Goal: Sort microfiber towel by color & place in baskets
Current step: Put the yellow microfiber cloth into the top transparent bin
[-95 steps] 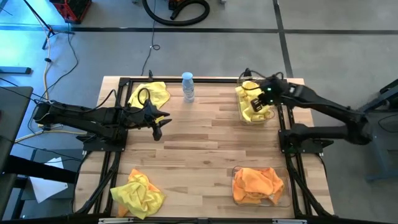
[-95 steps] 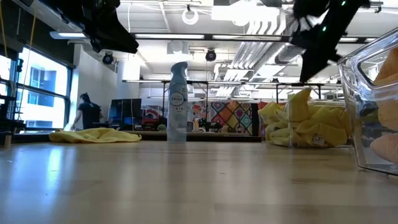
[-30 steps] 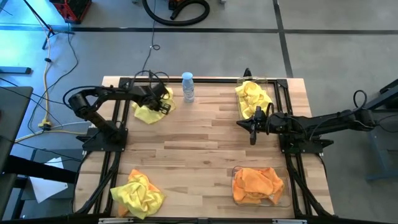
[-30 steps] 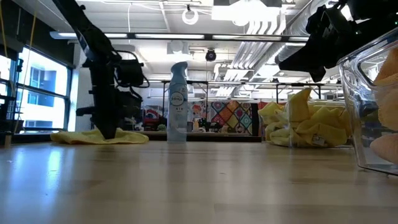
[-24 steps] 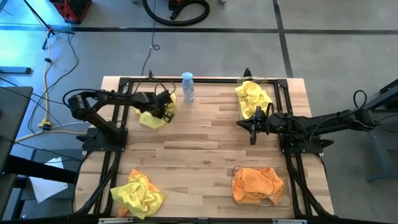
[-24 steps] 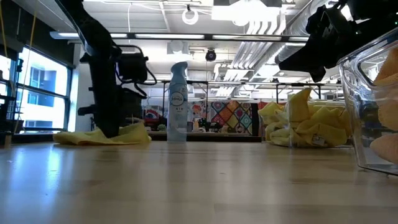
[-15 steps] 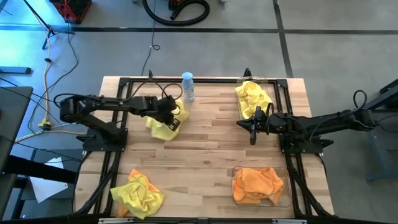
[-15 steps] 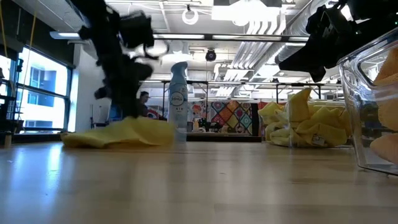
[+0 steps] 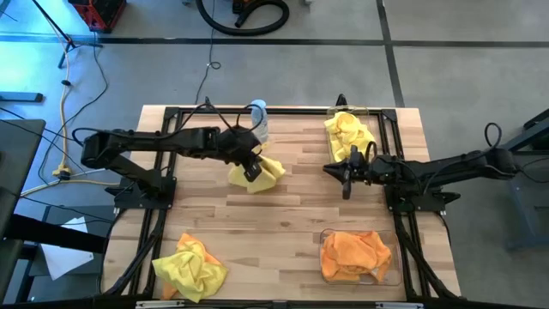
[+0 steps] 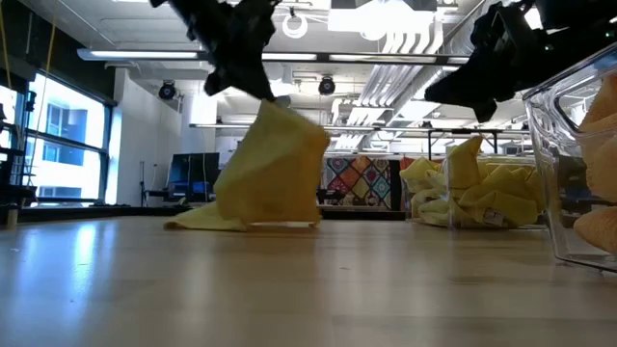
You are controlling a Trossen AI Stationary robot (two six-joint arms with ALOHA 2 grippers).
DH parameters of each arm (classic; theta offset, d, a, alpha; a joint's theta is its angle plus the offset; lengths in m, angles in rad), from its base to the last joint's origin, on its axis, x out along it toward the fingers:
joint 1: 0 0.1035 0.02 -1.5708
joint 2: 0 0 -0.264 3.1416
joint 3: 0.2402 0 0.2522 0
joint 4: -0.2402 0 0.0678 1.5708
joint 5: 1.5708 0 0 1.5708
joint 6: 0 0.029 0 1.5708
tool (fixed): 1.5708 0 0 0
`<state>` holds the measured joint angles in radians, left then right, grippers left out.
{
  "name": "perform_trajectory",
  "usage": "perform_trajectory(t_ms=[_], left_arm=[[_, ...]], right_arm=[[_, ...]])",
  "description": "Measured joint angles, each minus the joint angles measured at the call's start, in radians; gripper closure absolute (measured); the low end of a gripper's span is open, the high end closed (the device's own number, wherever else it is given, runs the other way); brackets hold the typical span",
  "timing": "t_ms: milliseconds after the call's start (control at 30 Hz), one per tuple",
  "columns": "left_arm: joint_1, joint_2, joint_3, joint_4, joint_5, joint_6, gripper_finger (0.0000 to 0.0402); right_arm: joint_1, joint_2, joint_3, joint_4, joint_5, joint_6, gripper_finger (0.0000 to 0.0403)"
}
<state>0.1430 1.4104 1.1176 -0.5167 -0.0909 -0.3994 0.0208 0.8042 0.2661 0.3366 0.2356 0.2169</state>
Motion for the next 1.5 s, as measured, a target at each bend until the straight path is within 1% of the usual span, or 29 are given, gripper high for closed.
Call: perform_trajectory(t_ms=[67,200,333,433,533,667,800,900,967,1033,1133,1167,1200,1300,1433,1500], left_arm=[[-0.001,0.008,0.032,-0.001,0.001,0.021,0.0401],[-0.001,0.039,0.104,0.007,0.001,0.05,0.0401],[-0.001,0.091,0.176,0.011,0.002,0.089,0.0401],[-0.001,0.139,0.229,0.014,0.016,0.106,0.0401],[-0.001,0.184,0.285,0.01,0.048,0.121,0.0401],[-0.011,0.221,0.35,0.007,0.065,0.153,0.0401],[-0.026,0.23,0.395,0.004,0.065,0.191,0.0401],[-0.027,0.23,0.413,0.005,0.06,0.21,0.0401],[-0.027,0.23,0.421,0.004,0.054,0.211,0.0401],[-0.027,0.23,0.423,0.008,0.053,0.218,0.0402],[-0.025,0.23,0.423,0.008,0.051,0.235,0.0401],[-0.025,0.23,0.423,0.01,0.051,0.236,0.0401],[-0.025,0.23,0.423,0.014,0.049,0.237,0.0401],[-0.025,0.23,0.423,0.015,0.049,0.237,0.0401],[-0.025,0.23,0.423,0.015,0.048,0.263,0.0399],[-0.025,0.23,0.423,0.017,0.035,0.282,0.0392]], right_arm=[[0.0,0.047,0.0,0.061,0.0,-0.026,0.0333],[0.0,0.179,0.011,0.238,-0.004,-0.073,0.0275],[0.0,0.31,0.089,0.334,-0.008,-0.129,0.0222],[0.0,0.407,0.182,0.333,-0.009,-0.189,0.0193],[0.0,0.497,0.28,0.308,-0.006,-0.252,0.0177],[-0.007,0.588,0.404,0.146,0.022,-0.266,0.0172],[-0.026,0.651,0.493,0.058,0.061,-0.262,0.0171],[-0.031,0.676,0.528,0.029,0.05,-0.269,0.0185],[-0.03,0.683,0.538,0.02,0.046,-0.276,0.0215],[-0.032,0.683,0.539,0.019,0.053,-0.279,0.0263],[-0.041,0.679,0.539,0.011,0.076,-0.291,0.0354],[-0.043,0.678,0.539,0.012,0.077,-0.297,0.0378],[-0.044,0.678,0.539,0.008,0.079,-0.304,0.0389],[-0.047,0.678,0.539,-0.009,0.091,-0.297,0.0381],[-0.047,0.657,0.539,-0.054,0.119,-0.296,0.0398],[-0.048,0.636,0.539,-0.072,0.124,-0.283,0.0396]])
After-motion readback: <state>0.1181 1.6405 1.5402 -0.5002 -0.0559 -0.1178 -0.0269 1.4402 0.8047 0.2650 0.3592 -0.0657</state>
